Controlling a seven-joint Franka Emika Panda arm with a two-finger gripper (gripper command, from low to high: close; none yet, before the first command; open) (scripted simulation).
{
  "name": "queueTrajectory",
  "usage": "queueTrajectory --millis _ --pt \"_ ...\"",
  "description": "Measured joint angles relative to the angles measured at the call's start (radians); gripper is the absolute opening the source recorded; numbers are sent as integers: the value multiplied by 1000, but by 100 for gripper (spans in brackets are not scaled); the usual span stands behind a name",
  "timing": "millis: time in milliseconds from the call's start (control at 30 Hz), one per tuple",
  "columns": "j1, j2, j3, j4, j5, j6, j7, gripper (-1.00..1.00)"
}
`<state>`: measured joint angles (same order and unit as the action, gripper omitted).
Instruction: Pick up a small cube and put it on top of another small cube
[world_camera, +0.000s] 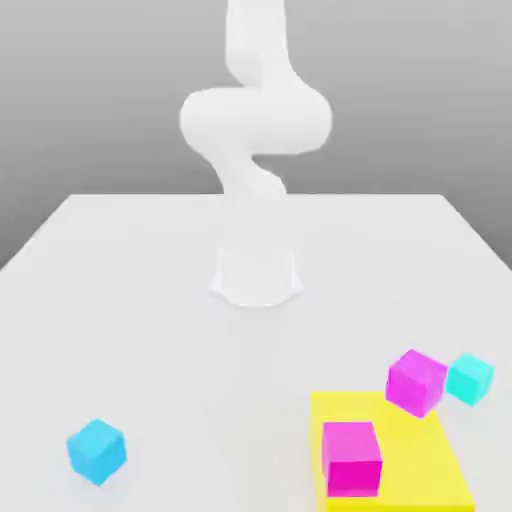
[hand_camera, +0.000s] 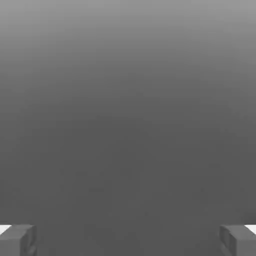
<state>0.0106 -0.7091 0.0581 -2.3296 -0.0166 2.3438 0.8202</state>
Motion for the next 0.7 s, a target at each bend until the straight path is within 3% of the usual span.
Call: queueTrajectory --millis 433,700 --pt "85 475 290 -155 -129 229 136 0" --pt "220 767 400 -248 -223 366 230 0"
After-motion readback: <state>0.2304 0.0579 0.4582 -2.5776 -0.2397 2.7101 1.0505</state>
